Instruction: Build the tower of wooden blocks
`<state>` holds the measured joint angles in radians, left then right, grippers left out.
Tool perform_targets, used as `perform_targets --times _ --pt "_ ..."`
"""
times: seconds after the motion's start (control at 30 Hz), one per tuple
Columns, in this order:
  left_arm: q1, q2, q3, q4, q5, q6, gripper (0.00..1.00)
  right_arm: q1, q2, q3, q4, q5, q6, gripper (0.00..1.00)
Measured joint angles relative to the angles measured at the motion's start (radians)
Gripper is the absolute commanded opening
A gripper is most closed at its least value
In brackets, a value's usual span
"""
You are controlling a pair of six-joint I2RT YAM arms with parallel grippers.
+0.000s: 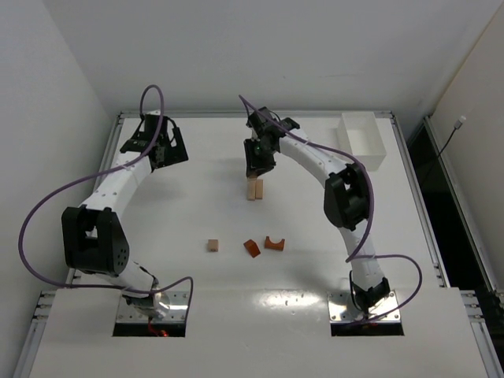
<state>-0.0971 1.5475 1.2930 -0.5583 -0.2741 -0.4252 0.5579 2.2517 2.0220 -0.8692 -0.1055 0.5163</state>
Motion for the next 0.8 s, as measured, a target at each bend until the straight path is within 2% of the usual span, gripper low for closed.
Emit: perform_targets --times 0.8 --pt "0.0 0.031 0.0 0.0 0.035 -0.002 1.0 -0.006 0.072 -0.016 0.0 0.046 -0.016 0.0"
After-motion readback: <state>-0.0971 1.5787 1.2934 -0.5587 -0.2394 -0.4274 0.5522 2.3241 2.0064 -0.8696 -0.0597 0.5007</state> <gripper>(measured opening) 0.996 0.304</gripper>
